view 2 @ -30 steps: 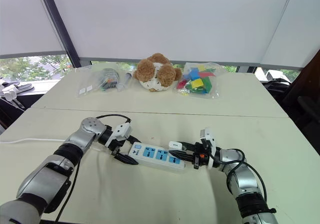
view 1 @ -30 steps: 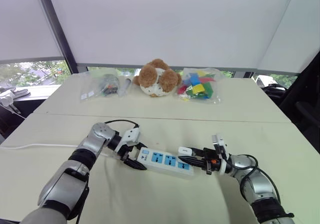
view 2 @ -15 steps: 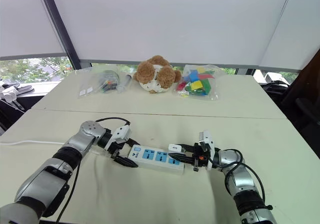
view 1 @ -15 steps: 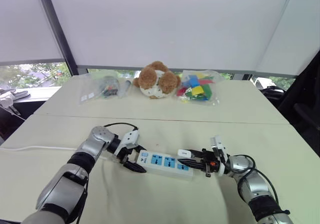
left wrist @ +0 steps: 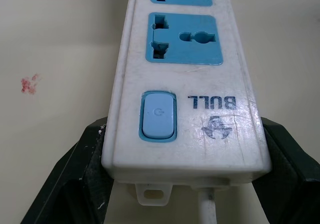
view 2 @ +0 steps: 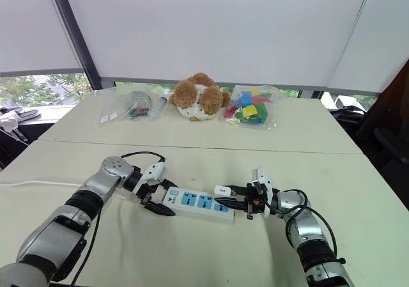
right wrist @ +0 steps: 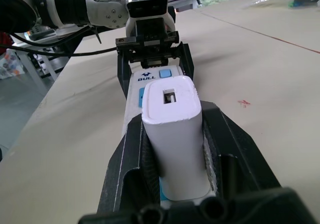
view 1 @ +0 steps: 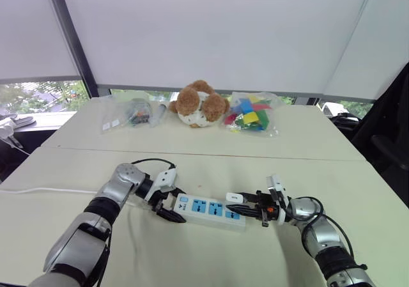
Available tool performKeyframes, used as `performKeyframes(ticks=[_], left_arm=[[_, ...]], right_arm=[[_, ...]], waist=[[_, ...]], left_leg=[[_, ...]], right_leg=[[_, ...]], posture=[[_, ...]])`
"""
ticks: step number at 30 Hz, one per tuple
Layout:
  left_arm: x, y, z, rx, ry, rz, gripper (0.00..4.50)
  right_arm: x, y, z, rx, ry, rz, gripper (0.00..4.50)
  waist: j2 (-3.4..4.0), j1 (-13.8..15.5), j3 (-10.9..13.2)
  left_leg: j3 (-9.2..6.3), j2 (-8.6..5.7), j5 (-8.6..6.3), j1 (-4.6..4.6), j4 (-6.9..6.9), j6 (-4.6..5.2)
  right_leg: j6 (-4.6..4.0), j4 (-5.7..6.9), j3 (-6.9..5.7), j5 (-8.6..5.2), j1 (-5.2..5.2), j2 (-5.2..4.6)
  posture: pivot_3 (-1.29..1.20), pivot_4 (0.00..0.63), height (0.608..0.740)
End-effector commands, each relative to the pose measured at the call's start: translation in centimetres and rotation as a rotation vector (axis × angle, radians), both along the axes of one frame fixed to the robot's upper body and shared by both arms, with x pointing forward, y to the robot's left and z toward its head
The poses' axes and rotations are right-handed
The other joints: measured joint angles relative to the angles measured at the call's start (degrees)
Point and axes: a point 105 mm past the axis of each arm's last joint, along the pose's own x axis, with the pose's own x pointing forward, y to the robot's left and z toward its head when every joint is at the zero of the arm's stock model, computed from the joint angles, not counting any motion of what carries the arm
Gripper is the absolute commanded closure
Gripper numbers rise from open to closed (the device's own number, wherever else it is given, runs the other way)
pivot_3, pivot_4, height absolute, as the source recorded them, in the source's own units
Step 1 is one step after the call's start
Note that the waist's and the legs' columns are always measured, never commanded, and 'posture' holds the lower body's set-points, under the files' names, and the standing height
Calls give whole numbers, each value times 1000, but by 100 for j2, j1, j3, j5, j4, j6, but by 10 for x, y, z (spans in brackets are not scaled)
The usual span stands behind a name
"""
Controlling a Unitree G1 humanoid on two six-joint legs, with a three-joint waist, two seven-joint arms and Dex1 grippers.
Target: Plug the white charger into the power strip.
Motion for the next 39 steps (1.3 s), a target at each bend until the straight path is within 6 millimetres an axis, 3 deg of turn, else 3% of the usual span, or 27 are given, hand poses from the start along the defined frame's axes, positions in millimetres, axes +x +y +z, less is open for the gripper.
performKeyframes(ticks=[1,5,11,14,18,21,22,23,27,30,35,39], left_arm=[[5,11,0,51,-58,4,1442],[10,8,0,25,-77,39,1442],[12,6,2,-23,-66,74,1442],[12,1,5,-75,-51,108,1442],[9,-2,0,-75,-43,160,1442],[8,-4,-3,-85,-41,211,1442],[8,-6,-2,-103,-32,229,372],[7,-9,-1,-117,-22,247,70],[7,-16,2,-154,-40,273,25],[11,-12,20,-208,-89,302,25],[3,20,64,-288,-80,389,25],[-17,43,73,-307,13,482,25]], right_arm=[[-8,-18,-16,-72,24,-85,2716],[-4,-21,21,-9,-97,-165,790],[-29,-22,96,72,-247,-210,790],[-57,-35,111,11,-194,-218,790],[-97,-70,89,-170,-5,-269,790],[-116,-88,78,-229,89,-321,790],[-121,-94,74,-250,111,-343,751],[-124,-101,70,-267,132,-365,751],[-129,-103,62,-260,159,-397,751],[-126,-102,62,-255,157,-396,751],[-118,-106,75,-216,117,-439,751],[-115,-103,71,-191,144,-444,751]], waist=[[1,14,1],[8,-3,6],[29,34,19],[27,98,19],[26,154,18],[29,125,17],[31,117,16],[31,118,16],[29,142,16],[28,144,18],[25,108,24],[31,95,22]], left_leg=[[0,0,0,-1,0,0],[9,-1,0,-8,2,-1],[8,-1,2,-11,3,-3],[3,-4,1,-20,4,-3],[0,-4,-1,-23,1,0],[2,-5,-2,-20,-4,2],[6,-5,-2,-15,-4,2],[5,-7,-2,-11,-4,2],[2,-8,-2,-11,-3,2],[1,-9,-3,-14,-3,3],[1,-8,-3,-25,-7,3],[3,-7,-3,-16,-28,3]], right_leg=[[0,0,0,0,-1,0],[0,-2,7,0,-11,-2],[0,-2,12,0,-13,-2],[-1,-10,12,0,-13,-6],[-2,-33,12,0,-4,-6],[-3,-46,14,0,2,-6],[-4,-46,20,0,3,-6],[-5,-47,22,0,7,-6],[-24,-52,22,-11,12,-6],[-23,-54,23,-10,10,-6],[-5,-53,24,0,-5,-6],[-2,-56,24,-1,-6,-5]], posture=[[0,150,739],[0,150,739],[0,150,739],[0,150,739],[0,150,739],[0,150,739],[0,150,739],[0,150,739],[0,150,739],[0,150,739],[0,150,739],[0,150,739]])
